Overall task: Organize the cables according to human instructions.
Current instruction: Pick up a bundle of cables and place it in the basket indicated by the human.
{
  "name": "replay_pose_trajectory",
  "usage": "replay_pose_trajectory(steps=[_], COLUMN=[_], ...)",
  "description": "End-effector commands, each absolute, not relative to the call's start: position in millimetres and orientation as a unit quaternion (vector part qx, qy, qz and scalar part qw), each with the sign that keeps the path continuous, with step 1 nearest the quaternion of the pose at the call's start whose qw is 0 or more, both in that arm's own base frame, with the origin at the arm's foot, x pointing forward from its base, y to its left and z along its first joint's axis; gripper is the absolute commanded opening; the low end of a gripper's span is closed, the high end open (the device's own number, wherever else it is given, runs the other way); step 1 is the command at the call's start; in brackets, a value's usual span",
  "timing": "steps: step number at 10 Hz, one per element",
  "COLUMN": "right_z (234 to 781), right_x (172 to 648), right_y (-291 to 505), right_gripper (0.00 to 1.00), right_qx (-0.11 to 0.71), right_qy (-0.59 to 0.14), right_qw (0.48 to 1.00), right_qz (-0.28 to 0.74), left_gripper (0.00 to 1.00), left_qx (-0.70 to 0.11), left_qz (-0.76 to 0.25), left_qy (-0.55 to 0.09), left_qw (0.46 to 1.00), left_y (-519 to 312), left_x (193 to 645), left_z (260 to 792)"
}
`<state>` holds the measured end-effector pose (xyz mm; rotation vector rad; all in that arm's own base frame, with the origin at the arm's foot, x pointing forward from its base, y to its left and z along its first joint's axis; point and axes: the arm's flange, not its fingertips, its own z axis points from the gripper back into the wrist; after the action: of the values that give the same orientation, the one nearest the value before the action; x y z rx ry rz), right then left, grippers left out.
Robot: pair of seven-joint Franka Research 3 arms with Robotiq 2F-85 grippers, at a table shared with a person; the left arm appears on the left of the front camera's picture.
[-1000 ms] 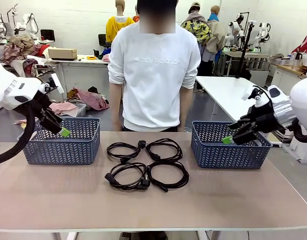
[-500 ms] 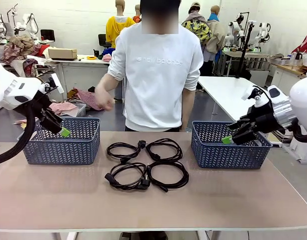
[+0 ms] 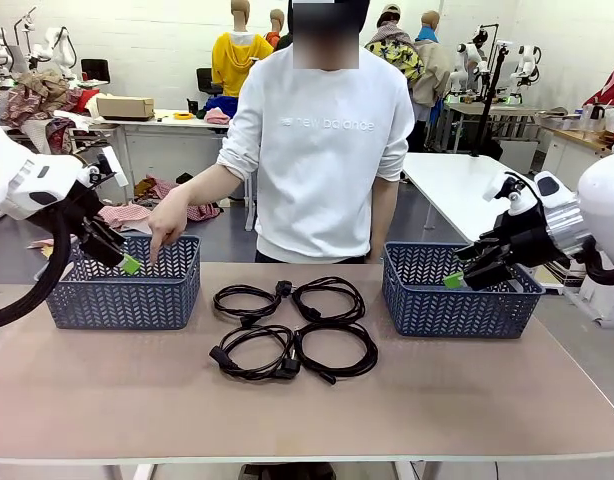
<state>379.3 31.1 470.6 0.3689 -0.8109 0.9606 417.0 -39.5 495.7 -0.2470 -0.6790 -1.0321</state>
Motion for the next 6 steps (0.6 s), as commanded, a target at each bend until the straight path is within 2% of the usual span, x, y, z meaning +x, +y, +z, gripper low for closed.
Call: replay_pose_trajectory(steps=[1, 6], right_z=[468.9, 468.9], right_x=[382.8, 382.8], right_y=[29.5, 29.5], right_gripper=[1.00, 1.00], right_qx=[0.174, 0.174], right_qy=[-0.384, -0.384], right_qw=[0.784, 0.784], right_qz=[0.455, 0.455], left_gripper=[1.00, 1.00], left_qx=[-0.124, -0.124], left_qz=[-0.487, -0.487], left_qy=[-0.322, -0.322], left_qw=[0.802, 0.802], left_y=[-36.6, -36.6], left_x=[417.6, 417.6], left_z=[492.4, 492.4])
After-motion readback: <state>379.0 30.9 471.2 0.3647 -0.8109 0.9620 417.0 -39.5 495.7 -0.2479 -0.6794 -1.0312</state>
